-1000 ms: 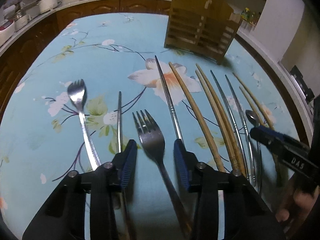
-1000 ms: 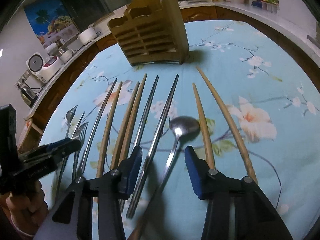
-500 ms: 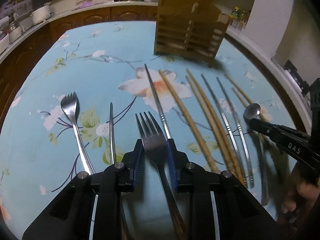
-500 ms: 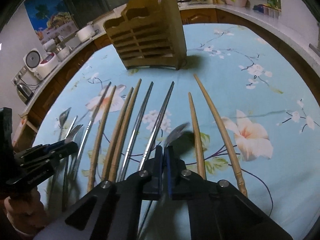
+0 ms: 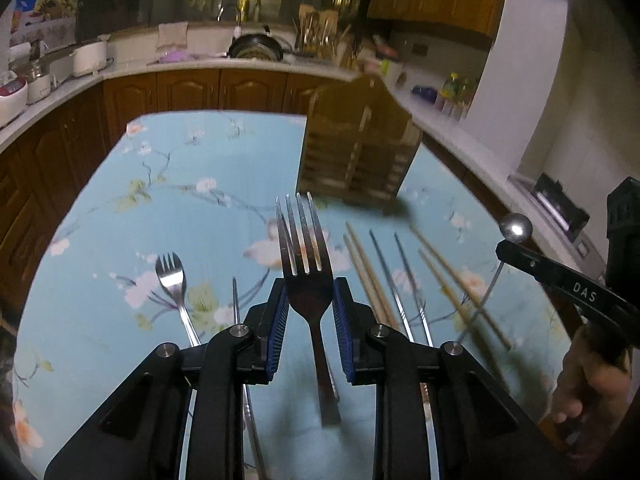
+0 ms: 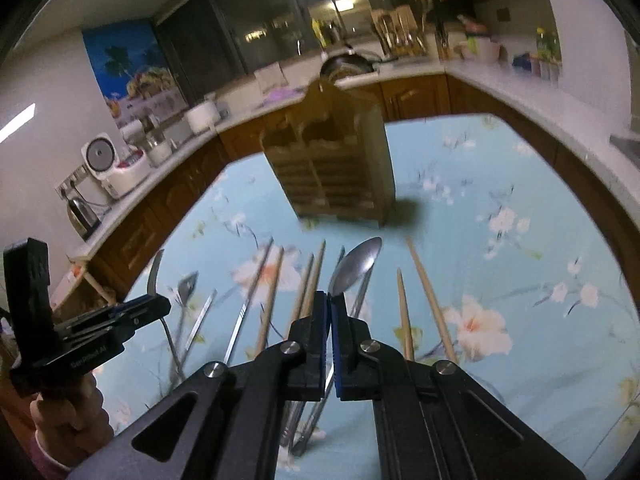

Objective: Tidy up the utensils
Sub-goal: 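Lift and carry the fork and spoon over the wooden utensil holder with both tools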

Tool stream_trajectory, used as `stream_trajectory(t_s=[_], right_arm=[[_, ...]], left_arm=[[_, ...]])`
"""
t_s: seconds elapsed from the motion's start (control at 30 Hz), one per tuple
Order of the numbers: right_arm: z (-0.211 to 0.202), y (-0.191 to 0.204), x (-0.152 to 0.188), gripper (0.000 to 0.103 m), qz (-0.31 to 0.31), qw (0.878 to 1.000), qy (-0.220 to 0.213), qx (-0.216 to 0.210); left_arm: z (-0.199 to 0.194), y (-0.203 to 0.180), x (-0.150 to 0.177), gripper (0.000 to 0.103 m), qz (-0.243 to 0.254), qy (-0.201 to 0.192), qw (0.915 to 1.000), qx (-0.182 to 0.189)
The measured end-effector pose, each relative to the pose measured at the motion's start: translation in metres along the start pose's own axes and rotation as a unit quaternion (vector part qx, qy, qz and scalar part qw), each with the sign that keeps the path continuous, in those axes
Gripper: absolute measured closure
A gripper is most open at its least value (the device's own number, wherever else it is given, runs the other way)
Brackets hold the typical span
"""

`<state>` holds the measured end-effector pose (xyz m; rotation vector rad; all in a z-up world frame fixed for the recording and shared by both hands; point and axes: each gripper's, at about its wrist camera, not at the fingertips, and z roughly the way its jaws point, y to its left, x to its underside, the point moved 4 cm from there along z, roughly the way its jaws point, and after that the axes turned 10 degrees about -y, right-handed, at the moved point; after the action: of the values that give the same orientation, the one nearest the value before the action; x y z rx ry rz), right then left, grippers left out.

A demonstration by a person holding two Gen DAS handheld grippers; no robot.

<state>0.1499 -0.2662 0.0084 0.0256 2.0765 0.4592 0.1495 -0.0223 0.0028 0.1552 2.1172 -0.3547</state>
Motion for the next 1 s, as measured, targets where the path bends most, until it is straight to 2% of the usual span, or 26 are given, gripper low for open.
stream_trajectory(t_s=[0.4, 0.6, 0.83, 1.0], right_arm=[[-0.01, 0.003, -0.065, 0.101, -0.014, 0.997, -0.076, 0.008], [-0.004, 0.003, -0.109, 0.101, -0.021, 0.993, -0.113, 0.02], [0.013, 0.005, -0.163, 0.101, -0.032, 0.987, -0.156, 0.033], [0.041, 0.006, -0.184, 0.101, -0.051, 0.985, -0.16, 0.048]], left_arm=[[-0.003, 0.007, -0.055, 0.082, 0.008, -0.054, 0.9985, -0.004], [0.005, 0.005, -0.103, 0.082, 0.018, -0.089, 0.9959, -0.002], [0.028, -0.008, -0.175, 0.082, 0.031, -0.134, 0.9905, 0.011], [0.061, -0.015, -0.209, 0.082, 0.034, -0.147, 0.9885, 0.011]])
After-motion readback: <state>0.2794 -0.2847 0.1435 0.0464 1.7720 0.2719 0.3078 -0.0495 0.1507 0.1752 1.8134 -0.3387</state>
